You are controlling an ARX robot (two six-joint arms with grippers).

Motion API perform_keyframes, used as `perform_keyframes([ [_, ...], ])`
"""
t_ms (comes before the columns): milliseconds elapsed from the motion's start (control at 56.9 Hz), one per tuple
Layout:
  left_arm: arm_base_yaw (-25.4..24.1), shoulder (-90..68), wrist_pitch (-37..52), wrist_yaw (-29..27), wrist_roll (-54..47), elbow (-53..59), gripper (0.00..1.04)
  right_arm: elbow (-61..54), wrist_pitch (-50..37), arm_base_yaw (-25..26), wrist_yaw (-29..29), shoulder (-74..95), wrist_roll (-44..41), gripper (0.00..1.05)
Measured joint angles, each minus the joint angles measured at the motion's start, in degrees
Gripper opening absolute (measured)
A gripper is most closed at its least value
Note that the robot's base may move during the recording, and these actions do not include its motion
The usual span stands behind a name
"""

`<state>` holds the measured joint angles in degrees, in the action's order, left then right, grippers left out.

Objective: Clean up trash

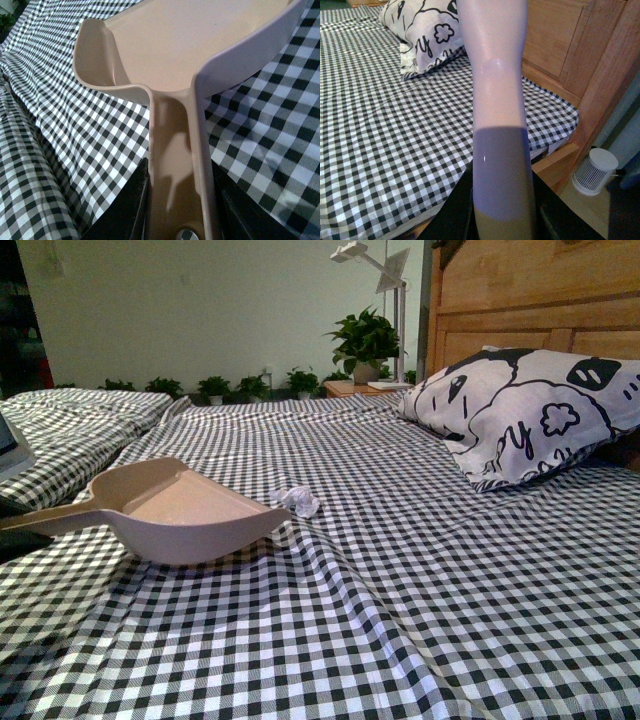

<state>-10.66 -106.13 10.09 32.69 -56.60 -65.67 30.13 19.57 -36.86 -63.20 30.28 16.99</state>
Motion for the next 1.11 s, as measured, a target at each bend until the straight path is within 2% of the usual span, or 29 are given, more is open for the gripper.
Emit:
perform_keyframes([
  [720,2.19,-2.47,-5.70,-1.27,-0.76,-1.53,0.29,0.00,0.00,0.00,0.00,0.02,0.00,0.21],
  [1106,2.93,-2.80,-5.70,-2.56,-1.16,-1.70,0.29,0.00,0.02,0.00,0.00,0.02,0.00,0.21],
])
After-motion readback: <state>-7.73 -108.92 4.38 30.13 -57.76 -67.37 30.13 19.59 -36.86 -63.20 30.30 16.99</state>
